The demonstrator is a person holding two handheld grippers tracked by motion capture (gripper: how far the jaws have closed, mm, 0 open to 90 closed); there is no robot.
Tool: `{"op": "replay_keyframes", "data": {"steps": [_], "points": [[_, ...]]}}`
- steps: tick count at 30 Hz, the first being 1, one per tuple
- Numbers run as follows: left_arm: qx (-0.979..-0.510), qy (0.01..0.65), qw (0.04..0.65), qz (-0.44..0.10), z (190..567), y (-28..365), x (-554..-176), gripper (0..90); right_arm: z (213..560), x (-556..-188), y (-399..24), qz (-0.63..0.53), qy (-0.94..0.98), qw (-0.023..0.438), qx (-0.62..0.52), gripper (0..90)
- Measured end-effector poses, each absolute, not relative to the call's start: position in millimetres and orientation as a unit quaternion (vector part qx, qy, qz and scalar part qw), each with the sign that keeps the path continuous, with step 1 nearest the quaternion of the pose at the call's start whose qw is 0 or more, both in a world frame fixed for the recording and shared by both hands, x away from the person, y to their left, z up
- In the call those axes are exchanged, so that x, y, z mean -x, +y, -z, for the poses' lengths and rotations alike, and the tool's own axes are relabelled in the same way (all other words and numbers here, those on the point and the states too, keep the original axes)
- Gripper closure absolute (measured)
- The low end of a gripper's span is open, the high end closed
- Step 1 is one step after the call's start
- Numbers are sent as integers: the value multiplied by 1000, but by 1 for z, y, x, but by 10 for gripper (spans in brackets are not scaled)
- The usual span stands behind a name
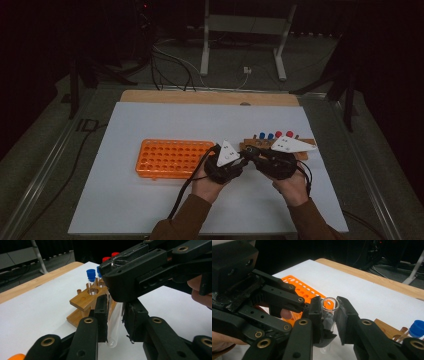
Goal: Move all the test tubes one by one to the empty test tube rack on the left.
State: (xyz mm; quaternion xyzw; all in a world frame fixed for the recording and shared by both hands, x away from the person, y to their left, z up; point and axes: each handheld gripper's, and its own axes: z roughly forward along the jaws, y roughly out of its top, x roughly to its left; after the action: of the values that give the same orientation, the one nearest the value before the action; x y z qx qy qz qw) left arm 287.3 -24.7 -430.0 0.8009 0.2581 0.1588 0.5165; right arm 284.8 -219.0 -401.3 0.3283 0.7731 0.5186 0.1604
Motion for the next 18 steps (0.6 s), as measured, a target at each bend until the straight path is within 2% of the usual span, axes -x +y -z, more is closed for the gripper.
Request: {"op": "replay_keyframes", "data": {"steps": [3, 8, 9, 10, 12, 13, 14, 18], "points": [[-800, 255, 519, -162, 429, -25, -287, 764, 401, -285, -220, -523, 770, 157, -330, 750], [-795, 265, 520, -168, 427, -17, -289, 765, 395, -284, -230, -552, 746, 162, -335, 390], [-792, 269, 520, -171, 426, -13, -289, 765, 395, -284, -230, -552, 746, 162, -335, 390], [-786, 275, 524, -177, 423, -3, -290, 765, 393, -284, -237, -556, 737, 177, -343, 296], [-780, 284, 526, -185, 420, 9, -291, 765, 392, -285, -242, -550, 731, 192, -354, 206], [-780, 284, 526, -185, 420, 9, -291, 765, 392, -285, -242, -550, 731, 192, -354, 206], [-776, 289, 528, -190, 417, 17, -291, 765, 392, -286, -249, -541, 727, 213, -366, 152], [-762, 309, 530, -206, 414, 45, -291, 765, 393, -286, -259, -539, 719, 230, -375, 116]]}}
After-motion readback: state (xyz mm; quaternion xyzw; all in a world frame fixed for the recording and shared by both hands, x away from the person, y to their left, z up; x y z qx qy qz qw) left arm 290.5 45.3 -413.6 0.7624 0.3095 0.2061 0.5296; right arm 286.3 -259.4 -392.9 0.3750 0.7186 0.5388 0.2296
